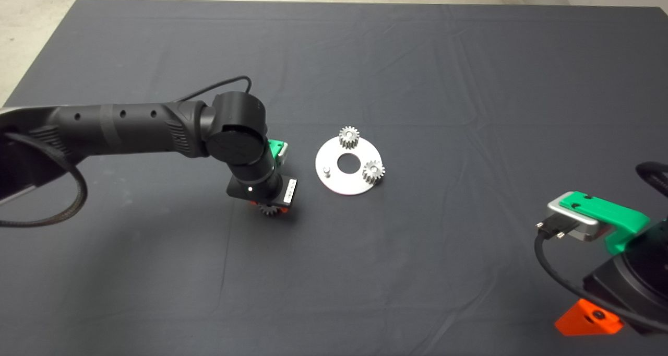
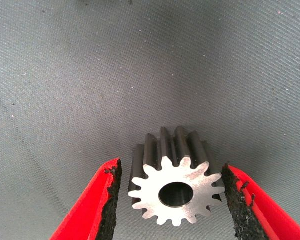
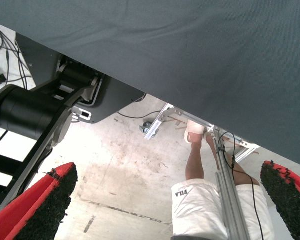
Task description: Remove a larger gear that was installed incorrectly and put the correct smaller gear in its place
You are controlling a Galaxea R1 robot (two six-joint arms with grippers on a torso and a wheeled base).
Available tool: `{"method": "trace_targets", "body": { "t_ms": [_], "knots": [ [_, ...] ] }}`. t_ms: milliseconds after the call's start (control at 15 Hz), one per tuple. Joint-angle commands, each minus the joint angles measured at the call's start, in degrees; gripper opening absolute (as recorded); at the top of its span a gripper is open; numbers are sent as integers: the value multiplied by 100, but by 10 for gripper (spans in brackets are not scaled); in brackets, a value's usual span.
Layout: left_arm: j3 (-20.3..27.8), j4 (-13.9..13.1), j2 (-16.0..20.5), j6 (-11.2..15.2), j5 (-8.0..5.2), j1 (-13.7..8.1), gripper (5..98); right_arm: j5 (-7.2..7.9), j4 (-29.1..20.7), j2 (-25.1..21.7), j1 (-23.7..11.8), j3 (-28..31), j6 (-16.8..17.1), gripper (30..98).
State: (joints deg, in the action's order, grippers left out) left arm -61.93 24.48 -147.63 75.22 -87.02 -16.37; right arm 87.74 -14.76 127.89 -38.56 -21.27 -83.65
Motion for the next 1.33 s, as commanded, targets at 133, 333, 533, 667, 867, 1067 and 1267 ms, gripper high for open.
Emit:
{"method": "trace_targets", "body": {
  "t_ms": [133,333,533,667,867,1067,1267],
  "knots": [
    [7,12,8,11,-26,-77,476,525,149,-31,-99,11,8,968],
    [15,4,10,-6,-35,-77,452,473,149,-31,-117,2,16,968],
    [16,4,11,-17,-35,-77,408,473,149,-31,-117,2,16,968],
    [16,4,10,-27,-26,-77,391,473,149,-40,-117,2,16,968],
    [24,4,-8,-42,-35,-77,378,473,149,-40,-117,2,16,968],
    [42,-296,-72,-42,-17,-184,374,473,149,-40,-117,2,16,968],
    [-138,-970,-349,-33,-17,-944,360,473,149,-40,-117,2,16,968]
  ]
}}
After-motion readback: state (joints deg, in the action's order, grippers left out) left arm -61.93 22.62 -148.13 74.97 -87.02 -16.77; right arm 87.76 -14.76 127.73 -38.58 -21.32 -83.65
